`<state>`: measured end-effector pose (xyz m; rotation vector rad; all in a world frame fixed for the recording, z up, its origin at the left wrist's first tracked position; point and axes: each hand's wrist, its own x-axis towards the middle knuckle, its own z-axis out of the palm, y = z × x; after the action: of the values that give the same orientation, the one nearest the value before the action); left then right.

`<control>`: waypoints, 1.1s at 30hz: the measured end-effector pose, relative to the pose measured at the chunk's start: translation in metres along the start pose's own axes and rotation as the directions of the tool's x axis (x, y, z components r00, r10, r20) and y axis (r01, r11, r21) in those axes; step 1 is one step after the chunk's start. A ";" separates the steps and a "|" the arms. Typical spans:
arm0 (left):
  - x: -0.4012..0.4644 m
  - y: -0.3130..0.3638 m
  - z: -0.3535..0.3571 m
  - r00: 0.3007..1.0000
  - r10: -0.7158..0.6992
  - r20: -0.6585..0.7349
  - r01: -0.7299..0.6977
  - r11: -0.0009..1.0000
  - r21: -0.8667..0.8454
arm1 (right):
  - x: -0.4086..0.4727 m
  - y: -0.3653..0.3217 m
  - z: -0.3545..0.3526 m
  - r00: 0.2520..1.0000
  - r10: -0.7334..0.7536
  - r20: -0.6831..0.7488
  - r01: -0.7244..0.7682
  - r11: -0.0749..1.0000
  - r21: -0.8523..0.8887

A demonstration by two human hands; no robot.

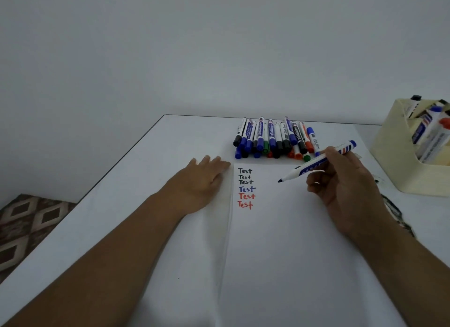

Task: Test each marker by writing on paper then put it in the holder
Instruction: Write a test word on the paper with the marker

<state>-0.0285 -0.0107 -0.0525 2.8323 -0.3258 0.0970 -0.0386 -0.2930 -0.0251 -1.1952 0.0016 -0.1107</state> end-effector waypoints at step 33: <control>0.002 0.005 -0.007 0.970 0.075 0.231 -0.110 0.984 0.142 | -0.039 0.020 0.040 0.947 0.084 0.309 0.106 0.829 -0.548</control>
<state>-0.0276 -0.0138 -0.0444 2.9860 -0.5215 -0.1898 -0.0735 -0.2451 -0.0307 -1.7970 -0.2797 0.0868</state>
